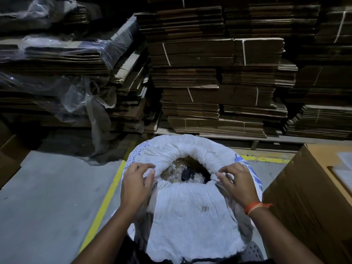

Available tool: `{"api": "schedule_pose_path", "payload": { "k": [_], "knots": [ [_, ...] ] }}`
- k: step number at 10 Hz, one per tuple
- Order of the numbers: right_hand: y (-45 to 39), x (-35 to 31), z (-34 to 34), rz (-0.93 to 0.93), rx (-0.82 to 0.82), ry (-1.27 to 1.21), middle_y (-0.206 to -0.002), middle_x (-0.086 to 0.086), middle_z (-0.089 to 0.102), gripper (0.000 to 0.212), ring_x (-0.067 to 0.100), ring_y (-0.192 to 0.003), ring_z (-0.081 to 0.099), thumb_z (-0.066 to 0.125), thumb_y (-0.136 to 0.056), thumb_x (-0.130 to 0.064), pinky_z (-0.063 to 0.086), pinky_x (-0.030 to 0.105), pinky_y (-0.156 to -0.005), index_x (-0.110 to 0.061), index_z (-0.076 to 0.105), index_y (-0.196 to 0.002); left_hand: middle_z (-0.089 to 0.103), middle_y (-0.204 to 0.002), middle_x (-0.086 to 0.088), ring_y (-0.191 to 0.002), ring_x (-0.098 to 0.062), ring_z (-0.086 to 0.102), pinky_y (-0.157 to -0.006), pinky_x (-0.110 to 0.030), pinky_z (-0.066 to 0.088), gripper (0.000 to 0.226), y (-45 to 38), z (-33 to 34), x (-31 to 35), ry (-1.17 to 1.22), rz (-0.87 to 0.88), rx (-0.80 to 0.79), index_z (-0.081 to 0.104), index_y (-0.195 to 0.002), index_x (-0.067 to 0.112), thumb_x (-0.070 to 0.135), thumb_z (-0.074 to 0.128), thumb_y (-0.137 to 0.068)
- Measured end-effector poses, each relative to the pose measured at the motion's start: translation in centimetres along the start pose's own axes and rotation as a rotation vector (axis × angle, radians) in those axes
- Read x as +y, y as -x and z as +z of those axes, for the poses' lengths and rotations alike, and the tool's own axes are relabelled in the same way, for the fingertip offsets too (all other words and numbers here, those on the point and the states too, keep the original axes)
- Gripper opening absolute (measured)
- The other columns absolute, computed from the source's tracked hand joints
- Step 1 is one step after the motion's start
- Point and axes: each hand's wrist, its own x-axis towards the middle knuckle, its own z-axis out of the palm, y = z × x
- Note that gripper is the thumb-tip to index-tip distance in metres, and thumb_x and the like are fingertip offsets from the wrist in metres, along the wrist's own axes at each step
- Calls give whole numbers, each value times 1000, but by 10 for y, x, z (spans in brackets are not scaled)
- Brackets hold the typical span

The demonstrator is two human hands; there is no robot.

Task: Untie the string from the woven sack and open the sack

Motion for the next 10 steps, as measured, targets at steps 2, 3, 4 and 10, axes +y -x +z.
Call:
{"api": "schedule_pose_path", "payload": {
  "k": [2, 3, 4, 10],
  "knots": [
    [-77, -21, 19, -170, -171, 161, -140, 2, 54, 26, 27, -131, 47, 73, -92, -25, 46, 42, -104, -35, 73, -116, 58, -133, -5, -128, -30, 51, -102, -34, 41, 40, -87, 35, -11, -163, -165, -196, 68, -132, 35, 26, 69, -93],
    [-108, -26, 41, -139, -412, 387, -157, 5, 41, 39, 34, -140, 44, 69, -95, -33, 45, 48, -109, -42, 65, -132, 55, -140, -9, -129, -30, 56, -105, -42, 50, 64, -109, 61, -28, -305, -160, -479, 50, -148, 43, 43, 73, -88],
    [-122, -21, 57, -132, -470, 538, -111, 6, 72, 27, 30, -99, 67, 75, -74, -33, 55, 40, -77, -24, 75, -100, 65, -119, -3, -108, -23, 68, -87, -35, 56, 50, -110, 79, -38, -396, -93, -536, 57, -139, 45, 37, 70, -91],
    [-101, -12, 49, 203, -62, 78, -108, 7, 69, 22, 25, -99, 66, 64, -95, -20, 49, 30, -87, -18, 78, -112, 77, -110, 2, -98, -24, 73, -83, -35, 56, 33, -120, 86, -33, -166, -195, -141, 76, -117, 30, 18, 66, -88]
  ]
}}
